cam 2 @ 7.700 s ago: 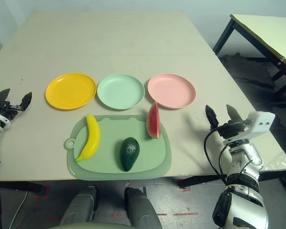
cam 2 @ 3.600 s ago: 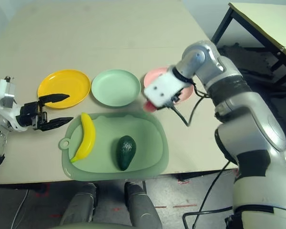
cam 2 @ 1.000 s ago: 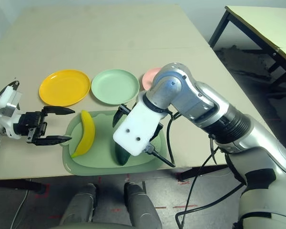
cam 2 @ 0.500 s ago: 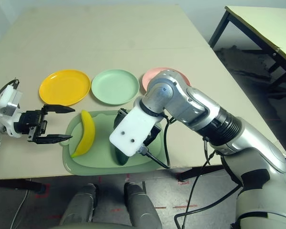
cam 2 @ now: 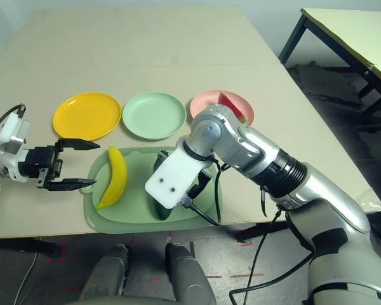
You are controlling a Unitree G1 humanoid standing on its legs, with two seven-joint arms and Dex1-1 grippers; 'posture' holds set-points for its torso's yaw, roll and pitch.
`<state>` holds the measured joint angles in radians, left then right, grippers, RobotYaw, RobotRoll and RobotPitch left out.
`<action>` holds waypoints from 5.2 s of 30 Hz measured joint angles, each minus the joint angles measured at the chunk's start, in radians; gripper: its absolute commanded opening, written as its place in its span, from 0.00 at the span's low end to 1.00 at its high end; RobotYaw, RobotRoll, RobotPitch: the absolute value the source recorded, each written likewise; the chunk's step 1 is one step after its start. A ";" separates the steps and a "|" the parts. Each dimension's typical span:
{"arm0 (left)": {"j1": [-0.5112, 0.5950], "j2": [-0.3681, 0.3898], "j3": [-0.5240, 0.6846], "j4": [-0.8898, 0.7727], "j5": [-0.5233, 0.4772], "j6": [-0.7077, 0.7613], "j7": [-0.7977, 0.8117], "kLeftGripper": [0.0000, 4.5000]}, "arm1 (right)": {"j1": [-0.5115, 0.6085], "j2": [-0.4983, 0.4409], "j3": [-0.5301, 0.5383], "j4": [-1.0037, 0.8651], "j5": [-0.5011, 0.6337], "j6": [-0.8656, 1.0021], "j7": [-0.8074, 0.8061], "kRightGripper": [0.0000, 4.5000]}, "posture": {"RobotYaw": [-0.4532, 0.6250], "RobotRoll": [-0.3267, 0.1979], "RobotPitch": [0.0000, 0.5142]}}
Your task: Place the fruits into color-matched plates.
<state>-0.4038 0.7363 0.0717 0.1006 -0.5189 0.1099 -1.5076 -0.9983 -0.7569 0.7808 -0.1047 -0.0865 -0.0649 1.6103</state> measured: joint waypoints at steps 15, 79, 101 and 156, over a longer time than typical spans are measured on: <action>-0.003 0.004 0.000 0.000 0.001 0.000 0.000 1.00 | 0.026 0.040 -0.001 0.040 -0.040 -0.001 0.000 0.70 | 0.47 0.62 0.37; 0.005 0.008 -0.009 -0.005 -0.001 0.033 -0.044 1.00 | -0.086 -0.067 -0.021 -0.080 0.093 0.023 0.001 0.98 | 0.45 0.62 0.38; 0.009 0.008 -0.009 -0.005 -0.001 0.036 -0.042 1.00 | -0.084 -0.078 -0.020 -0.079 0.093 0.021 0.001 0.98 | 0.45 0.62 0.37; 0.016 0.016 -0.008 -0.006 -0.001 0.033 -0.026 1.00 | -0.065 -0.007 -0.021 -0.042 0.039 0.050 0.001 0.98 | 0.45 0.62 0.38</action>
<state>-0.3878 0.7519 0.0633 0.0942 -0.5194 0.1429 -1.5335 -1.0634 -0.7634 0.7597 -0.1463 -0.0480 -0.0147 1.6113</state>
